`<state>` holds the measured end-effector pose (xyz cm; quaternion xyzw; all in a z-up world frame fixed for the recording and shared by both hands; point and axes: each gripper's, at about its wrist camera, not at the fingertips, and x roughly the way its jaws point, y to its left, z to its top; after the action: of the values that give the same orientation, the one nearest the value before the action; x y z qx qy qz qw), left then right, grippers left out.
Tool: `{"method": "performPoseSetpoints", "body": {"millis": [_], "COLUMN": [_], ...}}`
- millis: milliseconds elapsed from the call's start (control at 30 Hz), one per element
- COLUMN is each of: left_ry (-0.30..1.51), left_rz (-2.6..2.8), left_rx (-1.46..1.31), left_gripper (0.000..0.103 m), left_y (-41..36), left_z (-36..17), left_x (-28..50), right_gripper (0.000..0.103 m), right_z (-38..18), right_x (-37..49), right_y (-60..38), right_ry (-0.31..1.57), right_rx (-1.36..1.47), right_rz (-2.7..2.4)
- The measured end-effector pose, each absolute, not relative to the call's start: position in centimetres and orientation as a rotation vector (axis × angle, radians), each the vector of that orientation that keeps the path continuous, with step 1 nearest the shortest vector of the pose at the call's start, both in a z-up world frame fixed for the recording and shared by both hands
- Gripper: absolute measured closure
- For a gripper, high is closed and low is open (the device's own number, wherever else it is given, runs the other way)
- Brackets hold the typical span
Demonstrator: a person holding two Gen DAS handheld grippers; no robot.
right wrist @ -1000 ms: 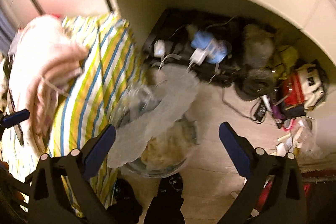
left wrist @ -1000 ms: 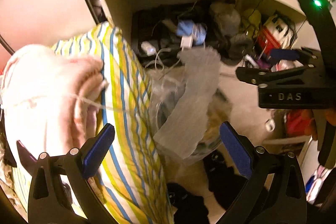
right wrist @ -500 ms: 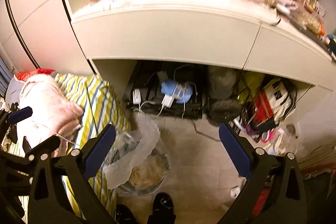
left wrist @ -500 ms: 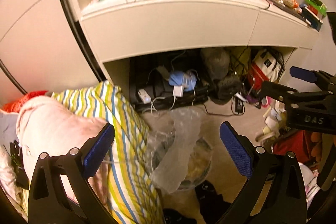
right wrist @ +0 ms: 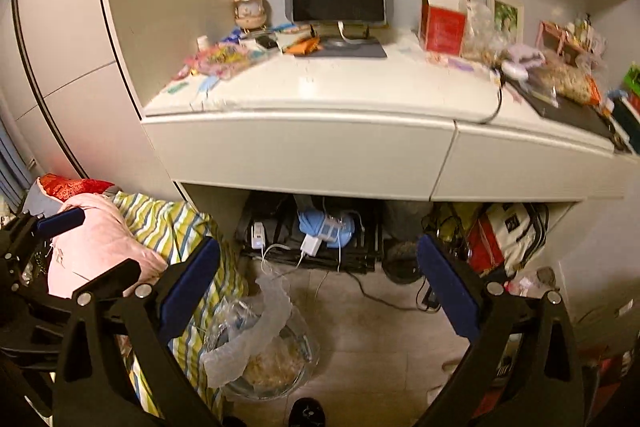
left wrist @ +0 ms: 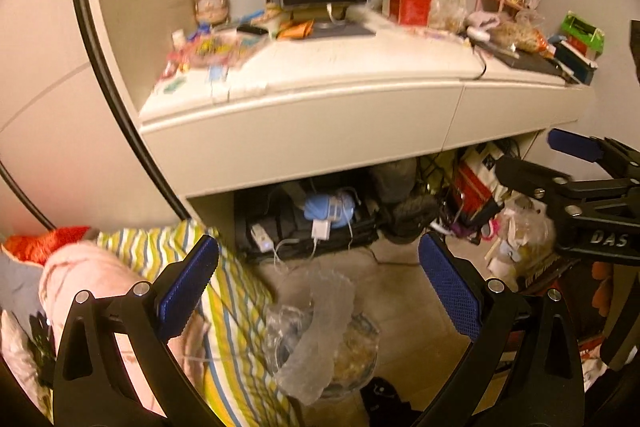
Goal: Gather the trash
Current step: 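Raise the right tool back up toward the desk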
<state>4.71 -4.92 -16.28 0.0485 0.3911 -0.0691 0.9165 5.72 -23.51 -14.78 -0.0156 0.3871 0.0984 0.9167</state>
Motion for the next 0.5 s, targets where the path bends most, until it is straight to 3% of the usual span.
{"method": "performPoseSetpoints", "body": {"millis": [500], "left_ry": [0.723], "left_rz": [-0.15], "left_rx": [0.082], "left_gripper": [0.006], "left_y": [-2.7], "left_z": [-12.3], "left_x": [6.4], "right_gripper": [0.007], "right_z": [-9.2], "right_x": [7.8], "right_y": [-20.3], "right_ry": [0.692], "right_rx": [-0.062], "right_rz": [0.214]}}
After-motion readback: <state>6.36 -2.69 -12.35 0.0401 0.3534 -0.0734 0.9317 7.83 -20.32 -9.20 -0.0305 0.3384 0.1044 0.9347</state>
